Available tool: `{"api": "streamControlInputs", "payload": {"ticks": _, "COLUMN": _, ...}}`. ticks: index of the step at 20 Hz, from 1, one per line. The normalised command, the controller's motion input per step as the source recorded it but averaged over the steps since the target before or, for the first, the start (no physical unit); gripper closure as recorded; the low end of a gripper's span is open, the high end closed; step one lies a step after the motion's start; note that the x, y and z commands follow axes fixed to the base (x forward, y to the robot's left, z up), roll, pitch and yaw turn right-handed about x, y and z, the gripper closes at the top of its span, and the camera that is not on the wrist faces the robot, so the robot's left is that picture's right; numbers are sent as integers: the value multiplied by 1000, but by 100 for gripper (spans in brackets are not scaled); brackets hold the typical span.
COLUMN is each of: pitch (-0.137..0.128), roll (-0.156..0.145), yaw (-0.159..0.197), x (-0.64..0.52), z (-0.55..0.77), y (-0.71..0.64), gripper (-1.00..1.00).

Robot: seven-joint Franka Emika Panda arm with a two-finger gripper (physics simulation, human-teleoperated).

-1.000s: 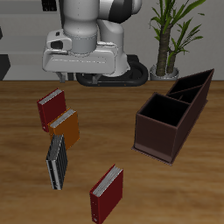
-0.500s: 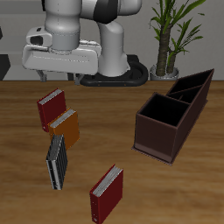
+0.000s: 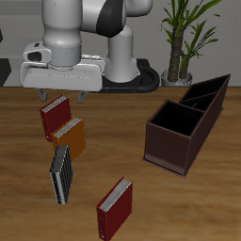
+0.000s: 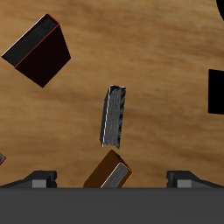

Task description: Place the striped book into the left desk caddy's back compartment

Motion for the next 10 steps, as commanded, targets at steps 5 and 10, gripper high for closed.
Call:
{"api": "streamControlInputs", "payload": {"ticks": 5, "pitch": 26, "roll": -18, "yaw": -3, "x": 221, "z": -324, "y": -69, "gripper": -100}}
{"api": "streamControlInputs", "payload": {"ticks": 10, "pitch": 1, "roll": -6, "yaw": -15, "x": 132, "z": -234, "y": -8, "gripper": -100}}
